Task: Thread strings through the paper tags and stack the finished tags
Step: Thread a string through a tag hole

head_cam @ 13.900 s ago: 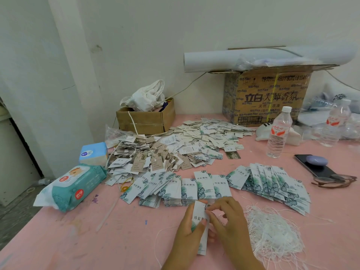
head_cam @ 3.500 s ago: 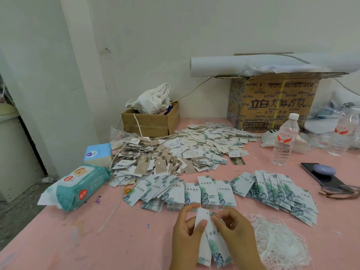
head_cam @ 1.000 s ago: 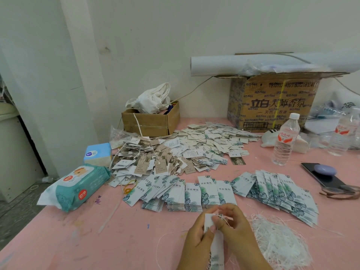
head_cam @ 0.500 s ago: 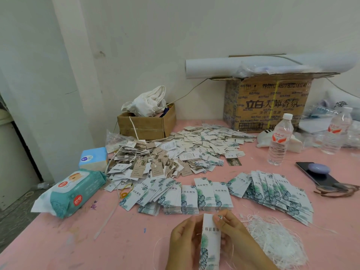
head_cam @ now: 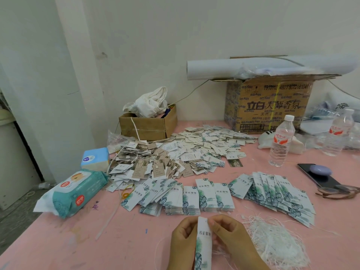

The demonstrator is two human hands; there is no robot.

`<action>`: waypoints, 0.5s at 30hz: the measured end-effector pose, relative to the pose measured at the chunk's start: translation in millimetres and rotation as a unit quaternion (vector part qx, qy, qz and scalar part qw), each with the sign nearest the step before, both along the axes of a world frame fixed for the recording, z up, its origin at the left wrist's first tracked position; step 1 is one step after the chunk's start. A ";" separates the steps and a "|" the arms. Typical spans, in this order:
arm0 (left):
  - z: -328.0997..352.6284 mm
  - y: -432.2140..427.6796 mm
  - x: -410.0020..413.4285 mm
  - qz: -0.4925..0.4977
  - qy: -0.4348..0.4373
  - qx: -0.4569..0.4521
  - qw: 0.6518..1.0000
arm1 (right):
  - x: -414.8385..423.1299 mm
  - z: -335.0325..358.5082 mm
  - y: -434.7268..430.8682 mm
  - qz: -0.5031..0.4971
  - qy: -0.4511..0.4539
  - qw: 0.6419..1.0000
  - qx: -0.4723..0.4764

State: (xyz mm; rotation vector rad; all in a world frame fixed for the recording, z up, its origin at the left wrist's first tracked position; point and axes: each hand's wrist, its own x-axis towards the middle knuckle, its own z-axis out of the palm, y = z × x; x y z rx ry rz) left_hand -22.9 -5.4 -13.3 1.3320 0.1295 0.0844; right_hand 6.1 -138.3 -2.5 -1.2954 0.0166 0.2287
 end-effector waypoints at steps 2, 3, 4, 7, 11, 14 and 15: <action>-7.3 2.8 4.1 0.024 0.020 0.011 0.999 | -1.2 1.1 0.9 -0.026 -0.023 0.999 -0.032; -7.6 3.9 5.2 0.037 0.030 0.010 0.999 | -1.5 1.3 0.2 -0.035 -0.030 0.998 -0.046; -7.7 4.3 6.1 0.050 0.037 -0.007 0.998 | -1.8 1.4 -0.5 -0.046 -0.035 0.997 -0.058; -2.2 2.6 9.5 0.087 0.057 -0.110 0.988 | -3.0 1.8 -1.8 -0.077 -0.079 0.982 -0.155; 2.9 3.5 13.9 0.155 0.034 -0.262 0.952 | -1.1 -0.7 -2.6 -0.105 -0.124 0.958 -0.235; 1.4 8.5 13.6 0.179 0.015 -0.282 0.943 | 1.3 -4.7 -3.6 -0.125 -0.154 0.940 -0.279; 0.8 9.8 13.3 0.188 0.011 -0.279 0.942 | 2.0 -5.7 -3.9 -0.128 -0.167 0.931 -0.298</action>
